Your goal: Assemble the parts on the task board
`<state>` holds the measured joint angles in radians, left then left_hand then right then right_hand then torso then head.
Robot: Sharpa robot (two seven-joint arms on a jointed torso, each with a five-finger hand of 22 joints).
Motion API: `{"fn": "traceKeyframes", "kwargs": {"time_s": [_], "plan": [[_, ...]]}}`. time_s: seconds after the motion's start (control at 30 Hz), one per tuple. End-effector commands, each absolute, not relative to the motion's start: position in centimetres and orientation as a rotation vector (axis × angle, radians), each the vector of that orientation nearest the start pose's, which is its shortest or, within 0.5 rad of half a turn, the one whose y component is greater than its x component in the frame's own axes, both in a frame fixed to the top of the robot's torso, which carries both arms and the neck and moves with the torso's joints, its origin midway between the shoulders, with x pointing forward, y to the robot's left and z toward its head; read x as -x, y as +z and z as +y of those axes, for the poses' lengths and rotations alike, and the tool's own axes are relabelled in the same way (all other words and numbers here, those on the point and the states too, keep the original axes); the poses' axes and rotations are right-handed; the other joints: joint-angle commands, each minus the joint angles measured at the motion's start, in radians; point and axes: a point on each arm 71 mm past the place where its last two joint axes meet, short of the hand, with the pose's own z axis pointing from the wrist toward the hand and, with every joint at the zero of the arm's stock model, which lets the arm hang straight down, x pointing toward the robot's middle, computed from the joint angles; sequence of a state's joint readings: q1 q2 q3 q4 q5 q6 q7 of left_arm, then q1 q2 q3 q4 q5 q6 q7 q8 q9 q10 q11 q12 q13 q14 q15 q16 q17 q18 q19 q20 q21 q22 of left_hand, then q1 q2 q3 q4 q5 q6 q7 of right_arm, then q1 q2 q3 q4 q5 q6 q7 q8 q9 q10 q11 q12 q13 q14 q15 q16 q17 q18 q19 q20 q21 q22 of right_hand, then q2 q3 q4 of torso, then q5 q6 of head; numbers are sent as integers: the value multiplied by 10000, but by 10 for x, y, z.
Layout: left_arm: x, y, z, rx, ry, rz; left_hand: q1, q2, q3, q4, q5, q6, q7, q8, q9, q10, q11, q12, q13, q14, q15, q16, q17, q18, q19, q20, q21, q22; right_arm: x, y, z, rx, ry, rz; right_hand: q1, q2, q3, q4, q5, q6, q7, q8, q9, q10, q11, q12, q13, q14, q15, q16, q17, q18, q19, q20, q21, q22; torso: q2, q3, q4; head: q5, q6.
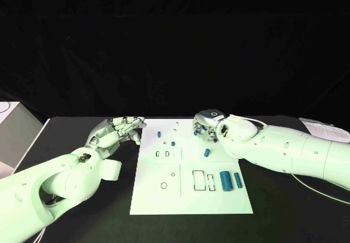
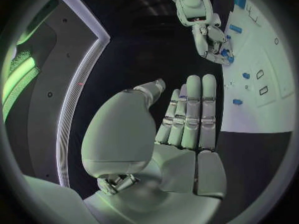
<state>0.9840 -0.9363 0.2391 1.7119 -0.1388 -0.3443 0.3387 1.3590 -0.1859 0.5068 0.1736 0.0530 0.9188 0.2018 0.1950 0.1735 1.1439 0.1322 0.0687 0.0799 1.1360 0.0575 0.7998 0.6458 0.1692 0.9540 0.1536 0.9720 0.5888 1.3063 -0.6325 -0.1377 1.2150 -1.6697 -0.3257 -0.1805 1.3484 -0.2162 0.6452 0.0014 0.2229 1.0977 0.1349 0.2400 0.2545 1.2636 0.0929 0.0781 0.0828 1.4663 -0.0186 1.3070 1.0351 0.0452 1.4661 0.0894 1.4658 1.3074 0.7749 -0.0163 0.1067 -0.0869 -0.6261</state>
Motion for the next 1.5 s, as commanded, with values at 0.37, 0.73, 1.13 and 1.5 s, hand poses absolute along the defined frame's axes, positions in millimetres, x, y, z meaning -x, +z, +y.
{"fn": "traceKeyframes", "kwargs": {"time_s": [0.37,0.73,1.13,1.5], "plan": [[-454,-158,208,10876,-16544,13717,-34,71,105,-12,13,26,28,-9,16,25,14,-23,8,-86,2,52,12,139,-115,5,66,32,-546,-162,-176,2642,3666,14077,293,213,153,-207,28,215,-106,129,477,626,-422,24,216,175,-101,69,11,-133,406,-131,140,1249,87,26,4,35,177],[-453,-158,206,10789,-16626,13790,-25,75,120,-25,13,27,25,-8,17,24,12,-22,8,-92,3,57,12,140,-127,7,81,42,-559,-149,-153,2417,3623,13565,278,205,162,-224,3,220,-103,144,502,639,-422,14,227,179,-102,86,27,-142,425,-135,168,1292,113,9,58,-10,216],[-453,-157,205,10661,-16672,13836,-15,75,134,-40,13,25,23,-9,18,21,12,-23,7,-98,2,63,11,141,-139,8,97,52,-570,-144,-133,2377,3492,13383,276,207,179,-242,5,220,-106,153,520,645,-423,4,234,179,-103,92,26,-146,431,-137,179,1308,167,-22,97,78,251],[-452,-156,205,10580,-16684,13840,-15,75,134,-40,13,25,23,-9,18,21,12,-23,7,-98,2,63,11,141,-139,8,97,52,-573,-147,-124,2649,3488,13773,253,196,183,-249,15,222,-105,164,540,652,-423,-6,241,185,-103,112,52,-148,434,-139,184,1316,238,-46,119,93,227]]}}
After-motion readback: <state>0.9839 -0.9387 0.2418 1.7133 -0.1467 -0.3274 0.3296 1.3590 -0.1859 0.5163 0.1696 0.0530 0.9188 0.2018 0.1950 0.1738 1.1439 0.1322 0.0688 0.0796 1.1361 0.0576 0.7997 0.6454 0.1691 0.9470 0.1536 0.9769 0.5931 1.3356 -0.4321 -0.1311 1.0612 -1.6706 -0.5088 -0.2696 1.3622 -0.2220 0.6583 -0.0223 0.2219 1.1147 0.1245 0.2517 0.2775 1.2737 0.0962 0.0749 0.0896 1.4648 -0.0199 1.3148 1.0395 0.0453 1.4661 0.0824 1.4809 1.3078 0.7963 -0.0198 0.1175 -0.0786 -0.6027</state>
